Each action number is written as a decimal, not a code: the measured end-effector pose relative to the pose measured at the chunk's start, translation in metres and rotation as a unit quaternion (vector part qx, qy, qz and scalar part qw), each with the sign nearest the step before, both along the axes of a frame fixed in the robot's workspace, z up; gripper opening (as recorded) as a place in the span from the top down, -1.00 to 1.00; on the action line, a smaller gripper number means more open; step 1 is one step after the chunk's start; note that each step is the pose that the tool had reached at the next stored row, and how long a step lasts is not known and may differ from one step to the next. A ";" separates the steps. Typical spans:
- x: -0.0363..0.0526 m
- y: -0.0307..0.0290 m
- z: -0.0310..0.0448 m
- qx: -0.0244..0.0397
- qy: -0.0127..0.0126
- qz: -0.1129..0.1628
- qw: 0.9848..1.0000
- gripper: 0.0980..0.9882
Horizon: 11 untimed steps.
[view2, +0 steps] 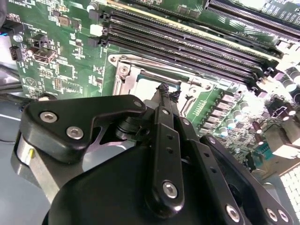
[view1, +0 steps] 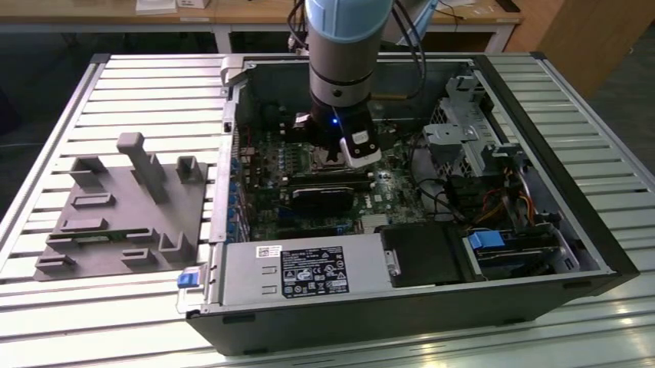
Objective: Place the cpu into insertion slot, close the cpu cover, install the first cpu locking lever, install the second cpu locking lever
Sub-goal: 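Install the second cpu locking lever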
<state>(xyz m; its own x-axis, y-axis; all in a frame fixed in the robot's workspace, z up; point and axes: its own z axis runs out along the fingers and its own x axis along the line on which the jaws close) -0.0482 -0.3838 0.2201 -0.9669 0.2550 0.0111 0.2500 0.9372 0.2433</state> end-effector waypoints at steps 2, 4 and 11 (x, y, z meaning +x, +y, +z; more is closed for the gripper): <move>0.0004 0.0030 0.0000 -0.007 0.000 0.000 1.000 0.99; 0.0007 0.0063 0.0000 -0.014 0.000 0.000 1.000 0.99; 0.0009 0.0183 0.0000 -0.032 0.000 0.000 0.999 0.99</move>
